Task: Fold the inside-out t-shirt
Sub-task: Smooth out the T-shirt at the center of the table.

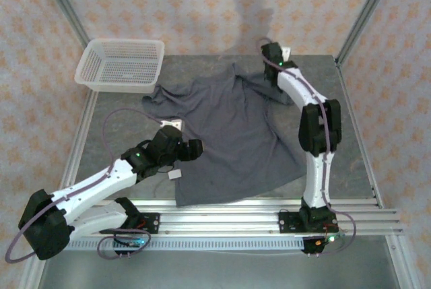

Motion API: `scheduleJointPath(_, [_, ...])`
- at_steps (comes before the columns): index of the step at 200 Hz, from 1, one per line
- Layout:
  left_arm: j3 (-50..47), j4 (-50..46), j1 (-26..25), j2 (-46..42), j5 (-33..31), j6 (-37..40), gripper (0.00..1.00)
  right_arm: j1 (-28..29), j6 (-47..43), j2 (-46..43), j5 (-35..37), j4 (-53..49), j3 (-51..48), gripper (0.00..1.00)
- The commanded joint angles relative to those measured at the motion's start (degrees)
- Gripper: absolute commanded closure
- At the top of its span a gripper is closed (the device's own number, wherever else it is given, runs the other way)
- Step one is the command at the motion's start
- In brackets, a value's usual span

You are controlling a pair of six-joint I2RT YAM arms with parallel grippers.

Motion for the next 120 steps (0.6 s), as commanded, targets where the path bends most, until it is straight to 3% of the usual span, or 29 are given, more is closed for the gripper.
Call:
scheduleJointPath(1, [1.9,-2.0,-0.1,0.5,-1.9,1.2,0.15,-4.2,3.0,13.1,4.6,-9.7,18.1,0.92])
scheduleJointPath(21, [3.0,-3.5,-0.1,1.2,-3.2,1.0,0.14,-5.4,4.4,22.7,2.3,-21.3,38.8,0.62])
scheduleJointPath(33, [3.9,-4.3,-0.1,2.0,-4.7,0.5,0.14,-5.5,4.1,23.5,1.1,-24.0,43.3,0.55])
scheduleJointPath(47, [5.9,-6.1,0.0,3.7,-8.5,-0.7,0.15,-5.5,4.2,19.6,-2.9,-25.1,40.4,0.54])
scheduleJointPath(66, [10.5,-9.3,0.5,7.3,-14.5,-2.3,0.2,-5.4,4.0,9.0,-15.6,-21.8,25.0,0.55])
scheduleJointPath(90, [15.2,-8.2,3.3,12.6,-19.3,-3.2,0.3,-3.9,7.2,-10.2,-30.7,-3.2,-9.6,0.64])
scheduleJointPath(99, [16.3,-6.5,5.3,14.5,-19.6,-3.5,0.35,-2.5,9.4,-17.0,-35.2,4.7,-21.9,0.71])
scheduleJointPath(109, [17.4,-4.9,7.8,16.7,-19.1,-4.3,0.43,-0.6,11.5,-21.0,-37.9,9.4,-30.2,0.85])
scheduleJointPath(120, [19.0,-3.3,10.3,19.0,-18.0,-4.9,0.63,2.1,12.9,-22.7,-39.4,10.6,-35.2,0.98])
